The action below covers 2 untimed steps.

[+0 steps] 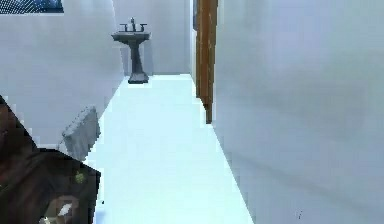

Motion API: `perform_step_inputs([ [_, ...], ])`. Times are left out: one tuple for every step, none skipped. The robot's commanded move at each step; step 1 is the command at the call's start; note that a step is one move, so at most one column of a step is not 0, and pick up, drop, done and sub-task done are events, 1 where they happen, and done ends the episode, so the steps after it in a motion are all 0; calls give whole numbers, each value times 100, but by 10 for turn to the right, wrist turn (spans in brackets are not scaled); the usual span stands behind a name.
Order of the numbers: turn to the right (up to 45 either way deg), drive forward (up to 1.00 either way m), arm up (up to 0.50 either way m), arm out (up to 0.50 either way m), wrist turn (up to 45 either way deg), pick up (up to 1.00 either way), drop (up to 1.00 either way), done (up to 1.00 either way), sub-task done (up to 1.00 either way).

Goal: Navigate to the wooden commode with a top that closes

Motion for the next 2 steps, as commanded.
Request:
perform_step_inputs([
  [60, 0, 0, 0, 0, 0, 0, 0, 0],
  [0, 25, 0, 0, 0, 0, 0, 0, 0],
])
